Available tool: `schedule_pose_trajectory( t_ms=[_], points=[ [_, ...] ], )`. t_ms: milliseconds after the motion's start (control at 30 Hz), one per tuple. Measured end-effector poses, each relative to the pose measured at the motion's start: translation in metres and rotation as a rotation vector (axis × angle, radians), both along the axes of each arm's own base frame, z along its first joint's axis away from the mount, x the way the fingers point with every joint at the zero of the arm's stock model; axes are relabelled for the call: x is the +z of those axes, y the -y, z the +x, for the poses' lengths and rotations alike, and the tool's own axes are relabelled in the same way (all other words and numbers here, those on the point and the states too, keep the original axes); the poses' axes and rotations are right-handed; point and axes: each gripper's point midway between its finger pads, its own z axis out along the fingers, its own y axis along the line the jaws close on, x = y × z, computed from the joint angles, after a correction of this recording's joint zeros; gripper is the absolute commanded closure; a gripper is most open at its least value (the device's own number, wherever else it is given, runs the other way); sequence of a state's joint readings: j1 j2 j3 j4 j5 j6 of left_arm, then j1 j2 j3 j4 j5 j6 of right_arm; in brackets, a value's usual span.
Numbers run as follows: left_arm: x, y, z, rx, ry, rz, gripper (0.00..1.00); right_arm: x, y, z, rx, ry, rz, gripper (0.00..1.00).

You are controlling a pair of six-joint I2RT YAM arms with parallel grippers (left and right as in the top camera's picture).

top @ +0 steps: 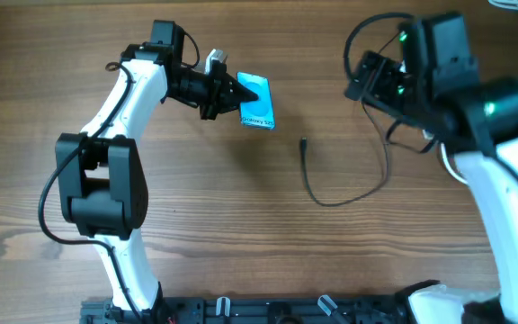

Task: Plug charger to phone and switch on socket
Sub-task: 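Withdraw the right gripper and move it over the USB-C cable end, then lower the right gripper and grasp the black USB-C plug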

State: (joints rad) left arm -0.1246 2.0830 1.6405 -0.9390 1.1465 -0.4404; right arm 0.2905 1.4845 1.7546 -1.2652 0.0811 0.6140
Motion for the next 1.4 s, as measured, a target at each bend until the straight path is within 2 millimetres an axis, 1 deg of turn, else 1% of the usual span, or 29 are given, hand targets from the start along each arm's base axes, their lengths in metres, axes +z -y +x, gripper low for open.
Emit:
schedule_pose_trajectory(
  t_ms=[33,67,100,133,167,200,233,267,333,367,400,500,600,667,733,800,833,867,933,1000,1067,1167,1200,1333,1400],
  points=[
    [0.004,-0.001,0.000,-0.009,0.046,0.015,0.96,-0.013,0.004,0.001,0.015,-0.053,-0.006,0.00],
    [0.009,-0.002,0.000,-0.011,0.077,0.024,0.96,-0.022,0.003,0.004,0.031,-0.087,-0.006,0.00],
    [0.013,-0.005,0.000,-0.004,0.105,0.058,0.96,-0.032,0.000,0.005,0.051,-0.119,-0.004,0.00],
    [0.019,-0.009,0.000,0.009,0.132,0.099,0.96,-0.047,-0.006,0.005,0.076,-0.168,-0.001,0.00],
    [0.032,-0.018,-0.002,0.039,0.176,0.170,0.96,-0.060,-0.011,0.005,0.097,-0.210,0.001,0.01],
    [0.042,-0.023,-0.003,0.056,0.200,0.196,0.96,-0.070,-0.015,0.005,0.110,-0.241,0.000,0.02],
    [0.053,-0.033,-0.006,0.089,0.229,0.254,0.96,-0.085,-0.021,0.005,0.129,-0.288,-0.002,0.12],
    [0.063,-0.043,-0.010,0.124,0.248,0.310,0.96,-0.096,-0.026,0.007,0.140,-0.322,-0.006,0.15],
    [0.082,-0.064,-0.017,0.190,0.297,0.410,0.96,-0.119,-0.035,0.008,0.165,-0.388,-0.017,0.15],
    [0.089,-0.076,-0.021,0.227,0.319,0.471,0.96,-0.135,-0.040,0.009,0.179,-0.432,-0.026,0.15],
    [0.093,-0.084,-0.024,0.250,0.330,0.515,0.96,-0.146,-0.043,0.008,0.185,-0.463,-0.031,0.15],
    [0.088,-0.109,-0.033,0.300,0.313,0.665,0.96,-0.180,-0.051,0.008,0.198,-0.557,-0.045,0.15],
    [0.077,-0.130,-0.038,0.325,0.277,0.795,0.96,-0.216,-0.058,0.004,0.222,-0.653,-0.073,0.16],
    [0.073,-0.140,-0.040,0.345,0.255,0.854,0.96,-0.233,-0.066,0.001,0.247,-0.687,-0.089,0.18],
    [0.071,-0.148,-0.041,0.368,0.238,0.883,0.96,-0.248,-0.078,0.001,0.283,-0.697,-0.101,0.20],
    [0.071,-0.159,-0.040,0.403,0.219,0.898,0.96,-0.258,-0.087,0.001,0.326,-0.690,-0.108,0.23],
    [0.070,-0.165,-0.040,0.415,0.207,0.903,0.96,-0.260,-0.091,0.002,0.341,-0.683,-0.109,0.30],
    [0.068,-0.176,-0.043,0.436,0.180,0.914,0.96,-0.261,-0.093,0.003,0.356,-0.673,-0.108,0.40],
    [0.067,-0.192,-0.046,0.468,0.140,0.926,0.96,-0.263,-0.096,0.008,0.363,-0.648,-0.100,0.42],
    [0.066,-0.200,-0.048,0.486,0.121,0.930,0.96,-0.267,-0.097,0.013,0.369,-0.625,-0.095,0.43],
    [0.066,-0.202,-0.049,0.489,0.116,0.931,0.96,-0.274,-0.097,0.012,0.370,-0.622,-0.095,0.44],
    [0.066,-0.202,-0.048,0.490,0.117,0.928,0.96,-0.292,-0.093,0.002,0.367,-0.638,-0.098,0.53],
    [0.066,-0.202,-0.047,0.493,0.124,0.926,0.96,-0.297,-0.091,-0.001,0.361,-0.647,-0.100,0.54],
    [0.067,-0.200,-0.045,0.496,0.130,0.916,0.96,-0.298,-0.092,0.001,0.339,-0.626,-0.091,0.65],
    [0.067,-0.200,-0.045,0.496,0.130,0.916,0.96,-0.298,-0.091,0.003,0.330,-0.617,-0.093,0.65]
  ],
)
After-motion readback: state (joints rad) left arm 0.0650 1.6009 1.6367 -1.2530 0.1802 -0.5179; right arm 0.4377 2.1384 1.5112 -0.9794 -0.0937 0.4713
